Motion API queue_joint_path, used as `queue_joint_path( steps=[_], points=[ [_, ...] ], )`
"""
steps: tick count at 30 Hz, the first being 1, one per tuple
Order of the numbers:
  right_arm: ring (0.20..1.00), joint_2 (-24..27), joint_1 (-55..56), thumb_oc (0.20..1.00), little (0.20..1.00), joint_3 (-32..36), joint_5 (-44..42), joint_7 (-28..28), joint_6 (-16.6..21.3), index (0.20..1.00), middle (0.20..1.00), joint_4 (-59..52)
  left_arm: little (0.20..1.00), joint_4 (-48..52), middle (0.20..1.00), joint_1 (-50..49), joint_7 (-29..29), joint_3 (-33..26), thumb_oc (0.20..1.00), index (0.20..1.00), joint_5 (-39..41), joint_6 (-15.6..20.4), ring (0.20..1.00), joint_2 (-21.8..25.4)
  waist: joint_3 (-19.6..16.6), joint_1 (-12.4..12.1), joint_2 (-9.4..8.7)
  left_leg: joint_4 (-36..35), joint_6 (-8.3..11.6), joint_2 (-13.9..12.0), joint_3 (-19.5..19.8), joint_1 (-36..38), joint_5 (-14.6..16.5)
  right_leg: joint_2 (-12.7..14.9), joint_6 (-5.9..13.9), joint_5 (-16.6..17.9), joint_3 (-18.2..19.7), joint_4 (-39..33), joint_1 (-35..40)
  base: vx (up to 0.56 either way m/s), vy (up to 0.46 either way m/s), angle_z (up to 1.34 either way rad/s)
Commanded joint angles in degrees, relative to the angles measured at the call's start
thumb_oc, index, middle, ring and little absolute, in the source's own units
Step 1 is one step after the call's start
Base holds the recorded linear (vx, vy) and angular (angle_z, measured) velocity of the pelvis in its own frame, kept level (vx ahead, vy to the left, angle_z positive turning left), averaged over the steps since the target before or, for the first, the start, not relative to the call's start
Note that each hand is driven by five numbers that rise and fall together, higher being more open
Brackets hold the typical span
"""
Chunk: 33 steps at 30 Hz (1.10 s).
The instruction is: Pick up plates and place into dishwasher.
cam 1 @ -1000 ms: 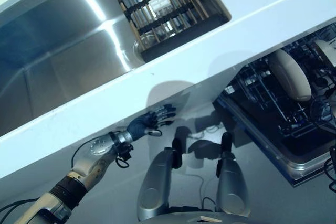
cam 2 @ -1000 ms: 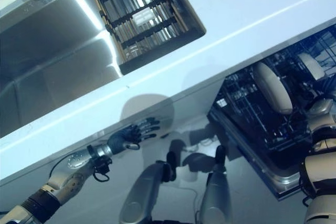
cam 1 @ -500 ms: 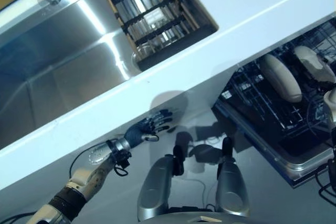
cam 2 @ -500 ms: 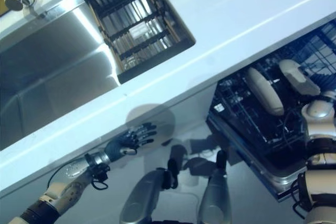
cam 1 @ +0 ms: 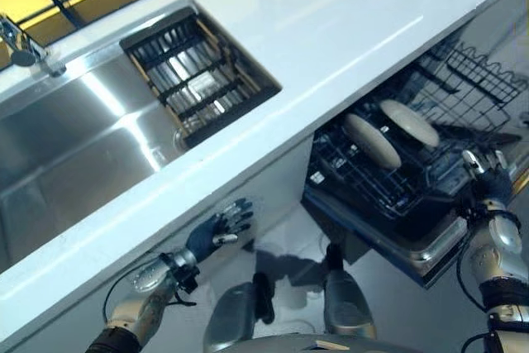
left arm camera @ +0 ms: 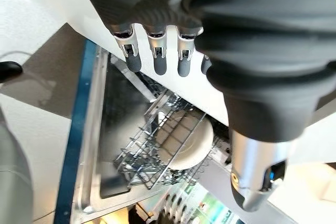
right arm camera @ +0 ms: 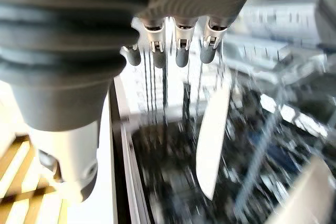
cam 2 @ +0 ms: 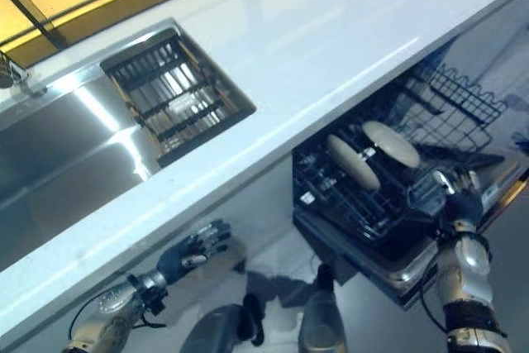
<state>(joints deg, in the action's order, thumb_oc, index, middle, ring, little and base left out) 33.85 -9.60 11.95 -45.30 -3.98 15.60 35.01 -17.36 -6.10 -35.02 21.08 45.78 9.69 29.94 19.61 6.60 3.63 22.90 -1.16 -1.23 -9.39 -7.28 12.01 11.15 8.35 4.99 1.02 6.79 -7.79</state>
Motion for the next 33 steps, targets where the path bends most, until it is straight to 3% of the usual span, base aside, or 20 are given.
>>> queue_joint_path(
  steps=[1,6,11,17,29,33],
  points=[
    [1.000,2.01,-2.86,1.000,1.000,1.61,0.08,-4.19,0.28,1.000,1.000,3.29,1.000,2.90,1.000,-2.47,-2.24,0.09,1.000,1.000,-0.11,3.54,1.000,-2.04,-3.17,-1.85,2.16,-3.62,2.82,-4.22,4.92,-0.91,-3.91,-0.79,-0.93,-5.13,-0.68,4.63,1.43,0.05,-0.019,-0.01],
    [1.000,1.43,-7.83,1.000,1.000,0.42,-4.70,-3.70,-1.68,1.000,1.000,16.03,1.000,3.67,1.000,-1.26,-2.56,2.38,1.000,1.000,0.21,2.76,1.000,-1.05,-3.24,-3.97,2.83,-3.36,3.18,-4.54,5.87,-0.31,-3.99,-0.75,-0.92,-5.27,-1.54,4.30,2.80,0.06,-0.046,0.04],
    [1.000,1.74,-13.30,1.000,1.000,-0.02,-8.56,-7.70,0.40,1.000,1.000,25.27,1.000,6.43,1.000,1.54,-0.83,5.26,1.000,1.000,2.75,1.78,1.000,1.17,-2.12,-5.28,4.16,-2.08,3.65,-5.13,6.52,-1.68,-4.54,-0.51,-0.99,-5.24,-2.55,5.16,2.39,0.01,-0.042,0.11],
    [1.000,4.22,-19.06,1.000,1.000,-0.02,-12.37,-7.47,-0.51,1.000,1.000,30.70,1.000,10.19,1.000,3.59,1.70,8.43,1.000,1.000,5.06,1.21,1.000,2.98,-0.40,-5.98,6.18,0.13,4.30,-5.00,7.86,-4.43,-5.00,-0.19,-1.40,-5.19,-3.31,6.69,0.72,-0.02,-0.003,0.12],
    [1.000,8.22,-29.12,1.000,1.000,-3.21,-14.24,-12.55,-5.97,1.000,1.000,39.94,1.000,14.86,1.000,8.88,6.21,15.51,1.000,1.000,8.04,5.62,1.000,5.33,3.43,-6.72,9.33,2.34,5.01,-4.66,9.44,-9.97,-6.69,0.58,-2.05,-4.84,-4.08,8.63,-3.53,-0.05,0.011,0.05],
    [1.000,8.26,-32.12,1.000,1.000,-4.39,-17.75,-11.16,-6.52,1.000,1.000,41.42,1.000,16.35,1.000,10.54,8.02,16.53,1.000,1.000,8.36,5.91,1.000,5.84,4.49,-7.00,10.03,2.70,5.20,-4.49,9.97,-11.27,-7.08,0.69,-2.32,-4.93,-4.40,9.37,-4.78,-0.05,0.005,0.09]
  ],
)
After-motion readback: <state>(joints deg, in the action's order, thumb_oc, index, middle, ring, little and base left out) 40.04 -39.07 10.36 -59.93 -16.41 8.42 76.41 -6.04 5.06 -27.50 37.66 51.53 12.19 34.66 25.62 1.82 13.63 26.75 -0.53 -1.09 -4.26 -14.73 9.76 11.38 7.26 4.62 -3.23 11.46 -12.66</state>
